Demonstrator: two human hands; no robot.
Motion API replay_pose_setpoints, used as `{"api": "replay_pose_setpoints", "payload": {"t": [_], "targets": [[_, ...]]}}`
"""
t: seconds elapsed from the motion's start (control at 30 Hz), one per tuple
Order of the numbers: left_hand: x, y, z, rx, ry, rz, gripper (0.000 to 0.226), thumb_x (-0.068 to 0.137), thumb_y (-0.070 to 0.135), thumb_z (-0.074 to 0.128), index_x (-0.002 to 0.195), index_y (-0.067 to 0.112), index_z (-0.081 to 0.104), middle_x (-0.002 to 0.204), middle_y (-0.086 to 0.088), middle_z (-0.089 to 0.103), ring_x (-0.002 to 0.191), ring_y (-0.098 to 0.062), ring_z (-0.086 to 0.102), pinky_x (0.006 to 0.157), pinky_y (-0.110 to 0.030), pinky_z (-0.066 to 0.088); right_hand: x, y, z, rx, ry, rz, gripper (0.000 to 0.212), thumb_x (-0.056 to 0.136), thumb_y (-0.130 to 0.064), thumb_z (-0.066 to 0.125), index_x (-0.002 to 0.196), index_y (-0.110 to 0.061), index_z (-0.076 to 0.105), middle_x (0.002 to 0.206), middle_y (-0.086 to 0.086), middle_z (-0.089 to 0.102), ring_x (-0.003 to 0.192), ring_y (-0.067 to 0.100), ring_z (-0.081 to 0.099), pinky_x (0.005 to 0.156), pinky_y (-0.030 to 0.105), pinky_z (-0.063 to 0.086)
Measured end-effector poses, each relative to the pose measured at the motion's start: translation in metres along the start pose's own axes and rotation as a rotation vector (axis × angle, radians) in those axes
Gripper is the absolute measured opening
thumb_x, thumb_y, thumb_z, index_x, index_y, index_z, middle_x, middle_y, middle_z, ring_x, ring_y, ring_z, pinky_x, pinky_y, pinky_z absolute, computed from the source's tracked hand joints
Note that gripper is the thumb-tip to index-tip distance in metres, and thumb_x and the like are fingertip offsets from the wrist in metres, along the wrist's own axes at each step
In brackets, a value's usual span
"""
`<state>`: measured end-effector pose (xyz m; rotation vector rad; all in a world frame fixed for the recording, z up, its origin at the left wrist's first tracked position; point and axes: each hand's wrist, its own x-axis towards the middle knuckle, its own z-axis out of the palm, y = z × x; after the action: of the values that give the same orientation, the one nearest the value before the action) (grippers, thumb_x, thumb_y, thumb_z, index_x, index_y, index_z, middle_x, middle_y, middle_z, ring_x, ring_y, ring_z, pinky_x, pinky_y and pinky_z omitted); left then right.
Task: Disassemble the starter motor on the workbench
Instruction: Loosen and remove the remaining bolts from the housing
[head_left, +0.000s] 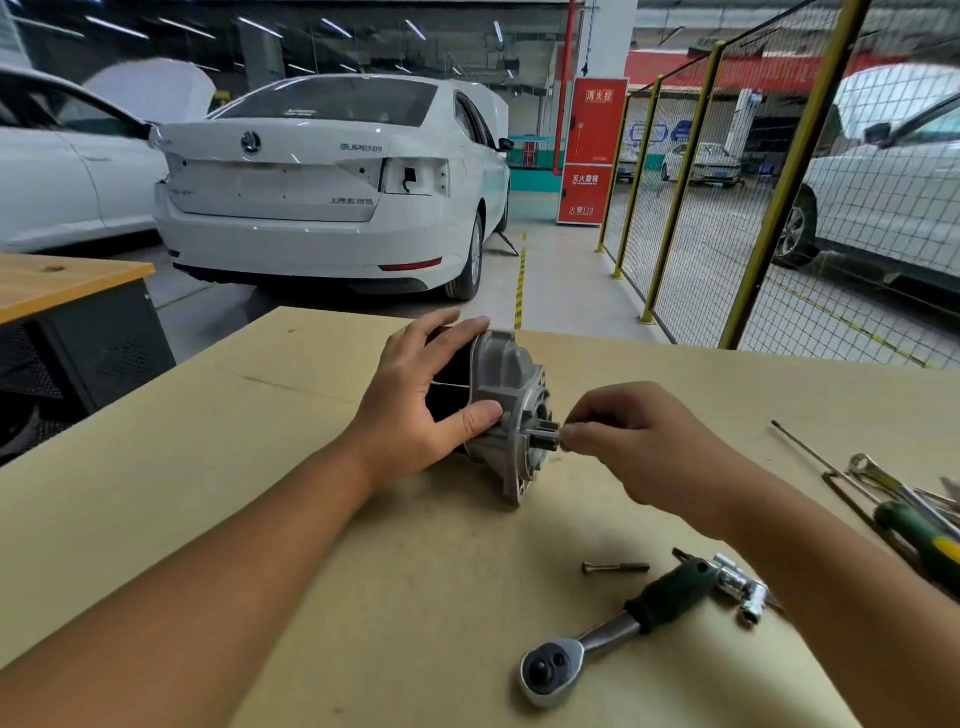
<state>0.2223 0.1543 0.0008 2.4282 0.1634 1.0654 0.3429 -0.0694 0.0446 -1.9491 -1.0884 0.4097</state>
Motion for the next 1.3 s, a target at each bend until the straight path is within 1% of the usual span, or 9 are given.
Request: {"api": "replay_pose_setpoints", "payload": {"t": [0.23,0.6,0.7,0.83,0.9,1.0,1.07,1.2,1.3], "targets": [[0.005,-0.008,-0.008,-0.001,-0.092,0.056,0.083,0.079,0.044,0.078,0.153,0.029,0.044,0.153,0.002,0.039,0.142,-0.018,0.036,0.121,-0.036,0.029,0.000,-0.005,0.010,0.412,-0.094,0.203,0.020,0.101,-0.011,0.058,0.084,-0.002,0.064,0.054,-0.002,0.025,0.043,0.013,0.018,0.044,0.021,0.019],[0.010,-0.012,-0.010,-0.017,-0.113,0.086,0.077,0.082,0.042,0.078,0.152,0.027,0.048,0.146,0.006,0.043,0.137,-0.017,0.040,0.117,-0.037,0.036,-0.002,-0.011,0.019,0.519,-0.004,0.314,0.017,0.100,-0.011,0.060,0.088,0.000,0.065,0.051,-0.003,0.024,0.041,0.013,0.017,0.044,0.020,0.019],[0.009,-0.009,-0.010,-0.017,-0.112,0.082,0.076,0.082,0.041,0.077,0.151,0.028,0.048,0.146,0.004,0.043,0.137,-0.018,0.041,0.118,-0.040,0.036,-0.002,-0.012,0.019,0.325,0.049,0.201,0.020,0.098,-0.014,0.063,0.080,-0.006,0.066,0.045,-0.004,0.030,0.038,0.014,0.022,0.042,0.022,0.021],[0.010,-0.008,-0.009,-0.023,-0.109,0.099,0.076,0.082,0.040,0.078,0.150,0.026,0.049,0.145,0.001,0.045,0.137,-0.022,0.043,0.117,-0.048,0.037,-0.004,-0.007,0.018,-0.350,0.206,-0.222,0.022,0.097,-0.024,0.061,0.075,-0.021,0.063,0.053,-0.008,0.054,0.046,0.013,0.046,0.042,0.024,0.037],[0.011,-0.008,-0.009,-0.033,-0.111,0.099,0.076,0.082,0.039,0.079,0.150,0.024,0.049,0.145,0.000,0.046,0.138,-0.023,0.043,0.116,-0.050,0.038,-0.008,-0.001,0.018,-0.657,0.227,-0.432,0.022,0.100,-0.024,0.051,0.079,-0.017,0.055,0.057,-0.003,0.050,0.051,0.023,0.046,0.048,0.040,0.044],[0.011,-0.010,-0.009,-0.038,-0.108,0.098,0.076,0.082,0.039,0.079,0.151,0.022,0.049,0.145,-0.002,0.046,0.138,-0.024,0.044,0.115,-0.052,0.038,-0.010,0.000,0.019,-0.798,0.216,-0.536,0.020,0.099,-0.020,0.053,0.080,-0.015,0.050,0.058,0.004,0.047,0.050,0.032,0.042,0.047,0.043,0.044],[0.011,-0.010,-0.009,-0.045,-0.107,0.106,0.077,0.082,0.039,0.079,0.151,0.023,0.050,0.145,-0.001,0.046,0.138,-0.024,0.045,0.115,-0.052,0.039,-0.008,-0.003,0.021,-0.566,0.234,-0.421,0.021,0.097,-0.020,0.060,0.077,-0.017,0.057,0.054,-0.004,0.049,0.048,0.020,0.046,0.047,0.037,0.044],[0.011,-0.010,-0.009,-0.067,-0.101,0.120,0.077,0.081,0.039,0.080,0.150,0.026,0.050,0.144,0.000,0.047,0.138,-0.022,0.046,0.115,-0.050,0.039,0.000,-0.008,0.021,0.576,0.076,0.352,0.017,0.097,-0.011,0.062,0.081,-0.005,0.065,0.050,-0.004,0.028,0.037,0.011,0.020,0.038,0.020,0.020],[0.012,-0.011,-0.010,-0.087,-0.097,0.127,0.077,0.080,0.038,0.082,0.149,0.026,0.051,0.143,0.001,0.048,0.137,-0.019,0.047,0.115,-0.048,0.041,-0.005,-0.013,0.022,0.931,-0.053,0.594,0.017,0.098,-0.012,0.056,0.085,-0.006,0.061,0.050,-0.006,0.020,0.036,0.008,0.013,0.036,0.015,0.016]]}}
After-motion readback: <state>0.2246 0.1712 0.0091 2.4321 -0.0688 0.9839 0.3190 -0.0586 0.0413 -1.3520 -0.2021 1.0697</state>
